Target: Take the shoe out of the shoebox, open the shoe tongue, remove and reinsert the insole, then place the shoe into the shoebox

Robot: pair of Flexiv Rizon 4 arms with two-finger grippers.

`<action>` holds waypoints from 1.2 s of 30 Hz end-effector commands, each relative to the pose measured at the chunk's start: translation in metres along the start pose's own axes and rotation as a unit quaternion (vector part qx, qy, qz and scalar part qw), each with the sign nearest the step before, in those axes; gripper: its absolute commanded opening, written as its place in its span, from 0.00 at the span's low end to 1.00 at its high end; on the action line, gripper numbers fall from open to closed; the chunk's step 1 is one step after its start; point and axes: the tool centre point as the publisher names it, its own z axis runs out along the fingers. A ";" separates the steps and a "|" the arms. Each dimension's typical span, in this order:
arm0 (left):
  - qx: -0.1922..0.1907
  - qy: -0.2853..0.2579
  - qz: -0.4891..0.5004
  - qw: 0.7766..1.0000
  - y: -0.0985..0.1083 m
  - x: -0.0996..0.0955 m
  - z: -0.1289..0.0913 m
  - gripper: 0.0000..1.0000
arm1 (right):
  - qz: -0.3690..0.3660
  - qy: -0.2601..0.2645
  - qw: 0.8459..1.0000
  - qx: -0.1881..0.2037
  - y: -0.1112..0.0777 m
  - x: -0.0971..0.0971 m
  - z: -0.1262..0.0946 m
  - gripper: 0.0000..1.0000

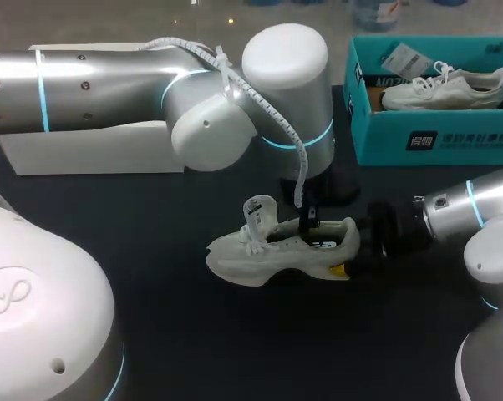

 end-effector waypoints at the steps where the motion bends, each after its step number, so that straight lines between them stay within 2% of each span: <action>1: 0.009 0.009 0.000 1.000 -0.004 -0.006 0.015 0.00 | 0.000 -0.001 1.000 0.002 -0.001 0.000 0.002 0.00; 4: 0.010 0.010 -0.004 1.000 -0.007 -0.007 0.023 0.00 | 0.000 -0.001 1.000 0.002 -0.001 0.000 0.002 0.00; 12: -0.022 0.044 0.007 0.999 -0.009 -0.008 0.049 0.00 | 0.000 -0.001 1.000 0.002 -0.001 0.000 0.002 0.00; 23: -0.058 0.077 -0.010 0.995 0.005 -0.005 0.060 0.00 | 0.000 -0.001 1.000 0.002 -0.001 0.000 0.002 0.00; 30: -0.075 0.104 -0.004 0.992 0.019 0.006 0.065 0.00 | 0.000 -0.001 1.000 0.002 -0.001 0.000 0.002 0.00; 36: -0.077 0.119 0.000 0.990 0.023 0.017 0.074 0.00 | 0.000 -0.001 1.000 0.002 -0.001 0.000 0.002 0.00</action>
